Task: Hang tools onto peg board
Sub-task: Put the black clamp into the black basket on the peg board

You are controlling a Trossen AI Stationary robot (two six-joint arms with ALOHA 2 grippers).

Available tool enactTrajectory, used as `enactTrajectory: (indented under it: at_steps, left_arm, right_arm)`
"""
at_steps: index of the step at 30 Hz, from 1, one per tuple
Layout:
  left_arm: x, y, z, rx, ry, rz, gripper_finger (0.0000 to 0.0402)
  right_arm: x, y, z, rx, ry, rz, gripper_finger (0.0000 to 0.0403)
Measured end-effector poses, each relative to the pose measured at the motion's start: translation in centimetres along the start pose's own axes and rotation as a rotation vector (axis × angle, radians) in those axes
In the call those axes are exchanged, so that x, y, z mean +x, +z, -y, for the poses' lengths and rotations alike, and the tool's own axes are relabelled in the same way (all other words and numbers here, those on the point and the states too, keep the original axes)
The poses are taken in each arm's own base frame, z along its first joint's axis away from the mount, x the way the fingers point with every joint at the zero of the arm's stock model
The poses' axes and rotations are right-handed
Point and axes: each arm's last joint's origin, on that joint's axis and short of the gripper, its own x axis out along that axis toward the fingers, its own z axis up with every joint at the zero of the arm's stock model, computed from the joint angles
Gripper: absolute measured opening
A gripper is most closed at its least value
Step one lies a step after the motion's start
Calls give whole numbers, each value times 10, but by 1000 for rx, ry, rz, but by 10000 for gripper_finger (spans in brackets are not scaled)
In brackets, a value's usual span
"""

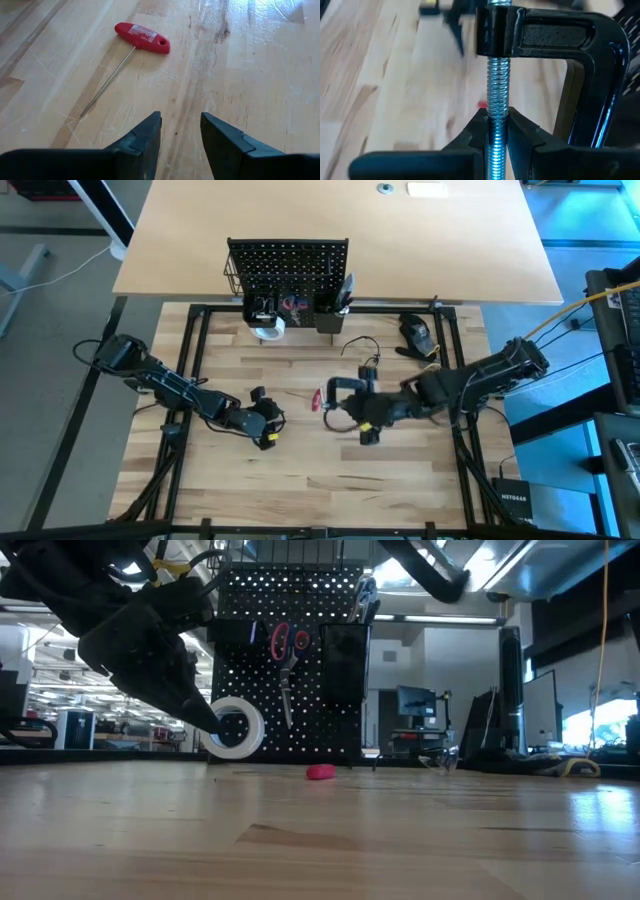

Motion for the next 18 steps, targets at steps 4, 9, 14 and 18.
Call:
enactTrajectory:
  at_steps: [4, 9, 14, 18]
  left_arm:
    - [-1, 0, 1, 3, -4, 0, 129]
    - [-1, -1, 2, -21, -6, 0, 129]
    - [-12, 14, 11, -31, -44, 33, 129]
    - [-33, 35, 14, -67, -71, 79, 129]
  right_arm:
    - [-6, 18, 18, -36, -33, 83, 46]
    - [-11, 35, 35, -66, -56, 184, 46]
    - [0, 35, 32, -112, -45, 166, 46]
    - [28, 28, 17, -161, -57, 64, 46]
